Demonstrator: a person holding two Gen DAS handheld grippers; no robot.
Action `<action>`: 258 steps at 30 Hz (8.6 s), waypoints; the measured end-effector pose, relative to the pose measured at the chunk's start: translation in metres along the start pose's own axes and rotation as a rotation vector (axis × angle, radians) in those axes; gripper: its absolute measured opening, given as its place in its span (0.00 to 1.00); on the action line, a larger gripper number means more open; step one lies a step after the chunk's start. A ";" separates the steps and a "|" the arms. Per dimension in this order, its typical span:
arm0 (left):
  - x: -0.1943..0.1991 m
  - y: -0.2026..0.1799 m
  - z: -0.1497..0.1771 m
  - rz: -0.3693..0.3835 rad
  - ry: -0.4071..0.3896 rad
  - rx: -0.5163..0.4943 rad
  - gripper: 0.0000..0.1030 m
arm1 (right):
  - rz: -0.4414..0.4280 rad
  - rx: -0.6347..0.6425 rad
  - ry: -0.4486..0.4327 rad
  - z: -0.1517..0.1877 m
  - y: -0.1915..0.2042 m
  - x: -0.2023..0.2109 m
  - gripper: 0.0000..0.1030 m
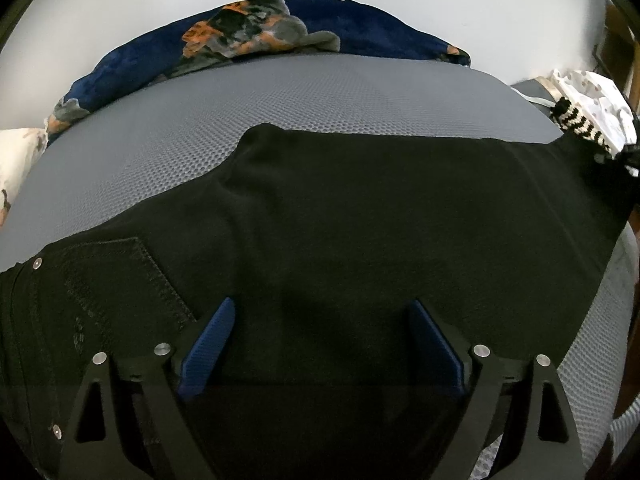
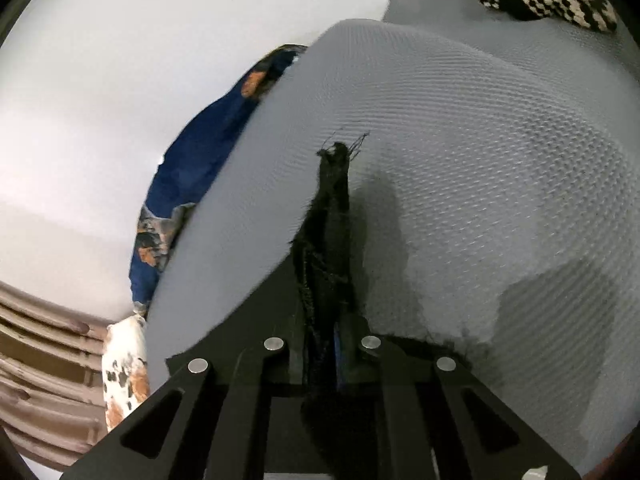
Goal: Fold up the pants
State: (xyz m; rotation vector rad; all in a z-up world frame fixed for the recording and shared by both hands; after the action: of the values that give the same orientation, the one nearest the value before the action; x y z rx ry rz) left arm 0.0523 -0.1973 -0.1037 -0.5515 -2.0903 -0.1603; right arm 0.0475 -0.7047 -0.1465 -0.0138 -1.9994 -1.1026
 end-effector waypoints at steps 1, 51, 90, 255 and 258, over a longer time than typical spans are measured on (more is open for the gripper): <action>0.000 0.000 -0.001 0.006 0.009 -0.001 0.86 | -0.008 0.002 0.000 0.002 0.011 -0.001 0.09; 0.067 0.069 0.028 0.237 -0.081 0.254 0.85 | -0.027 0.665 0.518 0.256 0.259 -0.160 0.37; 0.002 0.008 0.023 0.609 0.253 0.486 0.06 | 0.058 0.406 0.228 0.200 0.175 -0.089 0.47; 0.055 0.274 0.100 0.313 0.100 0.684 0.34 | 0.208 0.754 0.065 0.289 0.318 -0.112 0.62; 0.063 0.264 0.095 0.246 0.097 0.678 0.29 | 0.205 0.723 0.031 0.278 0.307 -0.100 0.63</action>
State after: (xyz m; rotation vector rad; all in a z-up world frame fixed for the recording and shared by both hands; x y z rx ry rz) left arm 0.0675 0.0885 -0.1305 -0.3640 -1.8122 0.6290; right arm 0.0451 -0.2847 -0.0742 0.1705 -2.2029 -0.2121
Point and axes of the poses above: each gripper's, at about its wrist camera, not at the fingertips, and x roughly against the way its jaws point, y to its left, z to its underside, the point moved 4 cm from there along -x, roughly the way its jaws point, and after that the axes turned 3 degrees about z, right-handed, at the moved point
